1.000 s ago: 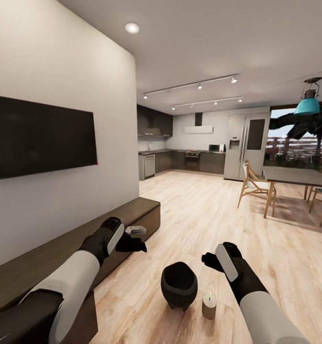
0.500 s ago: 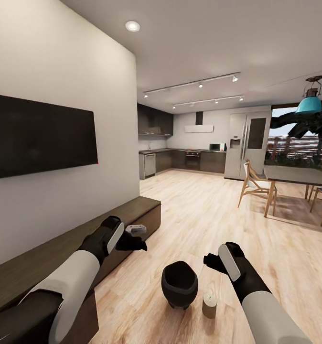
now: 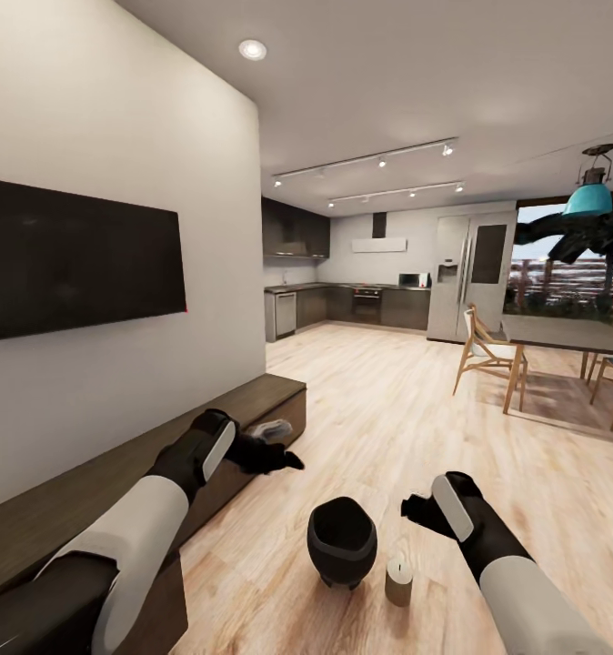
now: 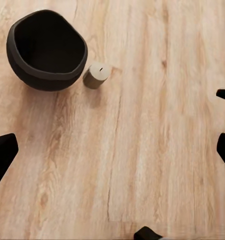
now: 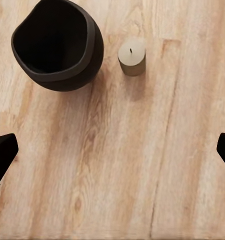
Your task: Place each of the two pumpkins and all three candles from the living room inside a cabinet in the living room (use any cabinet), then make sure every cabinet is closed, and position the cauldron so it is next to a table in the living room.
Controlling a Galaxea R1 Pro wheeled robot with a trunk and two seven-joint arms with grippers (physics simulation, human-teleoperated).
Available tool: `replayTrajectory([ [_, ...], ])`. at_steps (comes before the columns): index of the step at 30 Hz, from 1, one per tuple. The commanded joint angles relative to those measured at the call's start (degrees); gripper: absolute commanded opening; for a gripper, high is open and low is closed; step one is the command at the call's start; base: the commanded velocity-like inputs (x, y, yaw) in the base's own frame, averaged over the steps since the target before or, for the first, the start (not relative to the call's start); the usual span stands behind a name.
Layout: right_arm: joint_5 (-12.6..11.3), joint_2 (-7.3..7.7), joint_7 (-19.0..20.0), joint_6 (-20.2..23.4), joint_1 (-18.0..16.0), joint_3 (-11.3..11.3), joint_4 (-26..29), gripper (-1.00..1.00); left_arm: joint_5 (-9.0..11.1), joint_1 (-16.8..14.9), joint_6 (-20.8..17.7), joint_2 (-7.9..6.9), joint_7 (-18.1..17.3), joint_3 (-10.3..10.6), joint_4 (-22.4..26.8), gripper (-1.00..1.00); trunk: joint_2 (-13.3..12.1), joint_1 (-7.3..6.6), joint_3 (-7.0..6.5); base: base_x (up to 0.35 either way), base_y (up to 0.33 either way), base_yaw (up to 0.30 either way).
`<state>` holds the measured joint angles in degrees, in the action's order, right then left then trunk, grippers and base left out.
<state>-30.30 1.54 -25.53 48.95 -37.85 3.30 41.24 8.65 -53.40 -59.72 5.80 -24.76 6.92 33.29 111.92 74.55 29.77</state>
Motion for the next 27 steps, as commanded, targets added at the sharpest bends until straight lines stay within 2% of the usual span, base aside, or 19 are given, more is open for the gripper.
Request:
replayTrajectory([
  [1,-0.5,0.44,0.3,0.0,-0.3,0.0,-1.0,1.0,0.4,0.0,-0.3,-0.08,-1.7,0.2,0.0,1.0,0.0,-0.01,0.07,0.0,0.0,0.0],
  [3,-0.2,1.34,1.9,-0.7,-1.3,-0.2,-4.1,1.0,0.3,0.0,-0.3,-0.29,-6.1,0.2,0.1,1.0,0.0,-0.01,0.07,0.0,0.0,0.0],
  [6,0.2,1.98,2.9,-2.3,-2.4,-0.4,-7.7,1.0,0.3,0.0,-0.3,-0.54,-9.4,0.2,0.1,1.0,0.0,-0.01,0.07,0.0,0.0,0.0],
  [10,0.4,2.27,3.3,-3.7,-3.1,-0.6,-9.8,1.0,0.2,0.0,-0.3,-0.65,-12.3,0.2,-0.2,1.0,0.0,-0.01,0.07,0.0,0.0,0.0],
  [15,0.4,2.32,3.5,-4.2,-3.4,-1.1,-10.5,1.0,0.1,0.0,-0.3,-1.08,-16.2,0.3,-0.4,1.0,0.0,-0.01,0.07,0.0,0.0,0.0],
  [20,0.4,2.27,3.5,-4.4,-3.4,-2.8,-10.7,1.0,0.1,0.0,-0.3,-1.59,-19.5,0.6,-0.5,1.0,0.0,-0.01,0.07,0.0,0.0,0.0],
  [23,0.4,2.24,3.5,-4.5,-3.4,-3.4,-10.8,1.0,0.1,0.0,-0.3,-2.34,-23.3,0.7,-0.5,1.0,1.2,0.65,0.61,0.0,0.0,0.0],
  [27,0.4,2.24,3.6,-4.5,-3.5,-3.6,-10.8,1.0,0.0,0.0,-0.3,-3.99,-30.7,0.8,-0.4,1.0,2.8,1.53,1.33,0.0,0.0,0.0],
])
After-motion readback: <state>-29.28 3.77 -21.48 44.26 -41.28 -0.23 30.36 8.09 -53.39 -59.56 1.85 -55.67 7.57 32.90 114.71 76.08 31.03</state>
